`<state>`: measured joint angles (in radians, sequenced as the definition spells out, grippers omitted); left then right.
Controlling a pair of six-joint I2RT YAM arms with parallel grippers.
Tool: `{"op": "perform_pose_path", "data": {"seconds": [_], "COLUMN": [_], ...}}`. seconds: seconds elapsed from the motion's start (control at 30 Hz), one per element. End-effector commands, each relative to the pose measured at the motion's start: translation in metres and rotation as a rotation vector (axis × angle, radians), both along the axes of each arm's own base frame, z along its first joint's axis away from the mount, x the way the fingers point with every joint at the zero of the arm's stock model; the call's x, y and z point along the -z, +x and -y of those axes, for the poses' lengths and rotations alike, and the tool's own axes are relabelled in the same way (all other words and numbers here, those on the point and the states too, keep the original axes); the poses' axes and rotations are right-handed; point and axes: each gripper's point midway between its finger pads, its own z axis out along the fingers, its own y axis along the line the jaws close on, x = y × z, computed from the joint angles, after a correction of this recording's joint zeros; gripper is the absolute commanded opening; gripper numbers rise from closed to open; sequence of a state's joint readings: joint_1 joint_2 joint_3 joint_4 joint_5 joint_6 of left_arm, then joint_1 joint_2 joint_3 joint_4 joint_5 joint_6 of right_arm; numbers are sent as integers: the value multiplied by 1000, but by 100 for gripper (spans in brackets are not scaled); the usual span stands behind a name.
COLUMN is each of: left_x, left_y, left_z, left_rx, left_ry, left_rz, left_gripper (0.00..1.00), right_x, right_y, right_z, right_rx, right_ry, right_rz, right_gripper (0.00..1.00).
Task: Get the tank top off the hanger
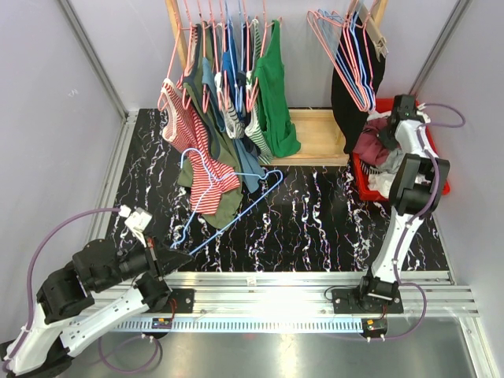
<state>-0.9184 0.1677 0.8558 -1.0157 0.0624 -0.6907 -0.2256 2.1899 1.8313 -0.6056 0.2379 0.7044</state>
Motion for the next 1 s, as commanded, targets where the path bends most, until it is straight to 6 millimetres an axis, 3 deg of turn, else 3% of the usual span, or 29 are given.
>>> {"op": "perform_pose_path", "data": {"seconds": [0.0,0.1,0.13,0.2,0.23,0.27,0.3,0.33,0.37,0.4,0.43,0.47,0.5,0.53,0.57,0.6,0.63,0.67,0.7,0.73,0.77,0.8,0.87,0.9,0.93,0.97], "left_x": [-15,-14,-13,-13,-11,-11,-10,-8,-7,-6,-5,-6,-8,-8,-8,-8,-7,-6,-4,-3,-3,-1,-6,-5,-8,-7], "left_y": [-6,-5,-5,-4,-3,-3,-3,-2,-2,-1,-1,0,0,-1,-1,-2,-3,-4,-6,-8,-10,-17,-33,-41,-48,-59], "left_z": [6,4,4,3,3,4,5,6,6,7,6,6,5,5,4,3,3,2,1,1,1,1,0,-2,-5,-9], "left_rx": [47,38,32,25,27,31,34,36,40,40,37,36,35,35,33,35,38,43,46,56,66,95,164,189,209,244], "left_ry": [-64,-65,-62,-59,-55,-52,-47,-40,-33,-28,-25,-24,-26,-27,-28,-29,-28,-25,-22,-24,-26,-29,-61,-62,-78,-96], "left_rz": [26,30,30,34,32,33,32,30,33,35,36,42,46,47,48,50,50,48,45,43,39,28,9,-12,-20,-55], "left_gripper": [0,0,0,0,0,0,0,0,0,0,0,0,0,0,0,0,0,0,0,0,0,0,0,0,0,0], "right_x": [54,24,-11,-40,-82,-91,-114,-142,-155,-156,-182,-189,-181,-200,-204,-188,-204,-205,-185,-199,-194,-170,-187,-167,-181,-193], "right_y": [-34,-29,-27,-29,-30,-40,-41,-53,-57,-66,-78,-84,-96,-111,-117,-131,-148,-155,-168,-187,-203,-221,-255,-269,-293,-300], "right_z": [-9,3,5,15,18,22,24,21,18,14,10,6,2,-5,-9,-18,-29,-52,-69,-96,-112,-129,-175,-188,-212,-227], "right_rx": [-11,-6,-1,6,4,10,6,-3,-16,-18,-22,-27,-25,-30,-48,-65,-93,-213,-282,-386,-452,-495,-650,-669,-767,-838], "right_ry": [90,65,49,50,32,22,4,-12,-21,-20,-37,-35,-30,-39,-42,-21,-21,22,72,116,145,201,283,358,416,461], "right_rz": [-248,-187,-107,-5,94,107,156,209,247,249,307,335,313,363,390,364,409,438,414,475,465,436,570,561,646,715], "right_gripper": [0,9,32,59,81,92,99,100,99,100,100,100,100,100,100,100,100,100,100,100,100,100,100,100,100,100]}}
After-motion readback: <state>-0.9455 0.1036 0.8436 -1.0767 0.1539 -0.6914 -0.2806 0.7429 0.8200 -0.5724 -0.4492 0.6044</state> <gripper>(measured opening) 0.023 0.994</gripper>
